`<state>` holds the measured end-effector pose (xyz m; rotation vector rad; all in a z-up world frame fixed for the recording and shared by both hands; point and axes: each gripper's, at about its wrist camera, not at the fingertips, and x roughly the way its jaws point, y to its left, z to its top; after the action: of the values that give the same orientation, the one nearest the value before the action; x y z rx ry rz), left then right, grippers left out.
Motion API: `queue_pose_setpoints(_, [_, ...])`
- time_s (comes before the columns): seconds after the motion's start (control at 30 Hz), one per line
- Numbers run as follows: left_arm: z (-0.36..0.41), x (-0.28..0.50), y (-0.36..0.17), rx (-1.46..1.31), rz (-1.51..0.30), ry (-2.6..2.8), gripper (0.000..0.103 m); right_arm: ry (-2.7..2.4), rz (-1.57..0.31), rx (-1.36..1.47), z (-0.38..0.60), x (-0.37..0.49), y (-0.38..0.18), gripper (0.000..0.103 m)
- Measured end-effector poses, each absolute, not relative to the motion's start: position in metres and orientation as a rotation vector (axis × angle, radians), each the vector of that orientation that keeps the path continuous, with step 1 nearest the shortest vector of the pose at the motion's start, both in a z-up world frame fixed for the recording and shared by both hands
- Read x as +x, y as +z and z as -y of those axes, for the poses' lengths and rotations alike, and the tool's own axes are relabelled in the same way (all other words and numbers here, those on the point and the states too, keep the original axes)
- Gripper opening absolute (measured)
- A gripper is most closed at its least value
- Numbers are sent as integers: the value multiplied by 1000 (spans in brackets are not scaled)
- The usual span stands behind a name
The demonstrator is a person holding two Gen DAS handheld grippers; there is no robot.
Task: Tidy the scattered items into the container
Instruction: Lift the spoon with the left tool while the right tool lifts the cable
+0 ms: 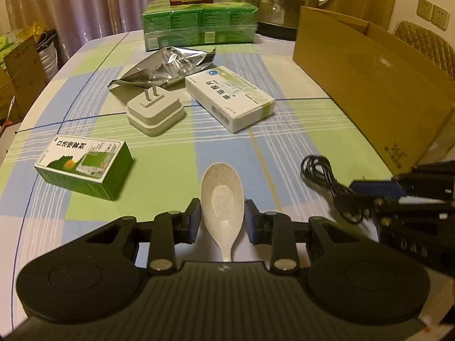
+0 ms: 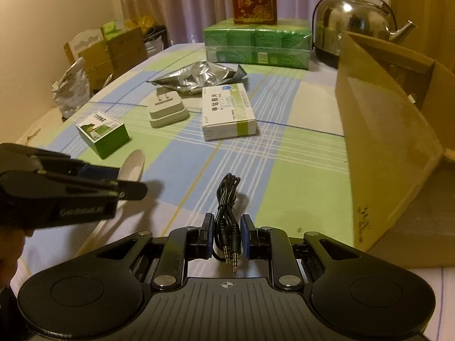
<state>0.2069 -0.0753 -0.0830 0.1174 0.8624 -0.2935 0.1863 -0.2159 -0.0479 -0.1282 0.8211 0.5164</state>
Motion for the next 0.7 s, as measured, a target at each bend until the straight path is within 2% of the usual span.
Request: queue_pose_setpoints(0.7, [75, 195, -92, 82, -899, -318, 27, 520, -818, -208, 199, 197, -66, 19])
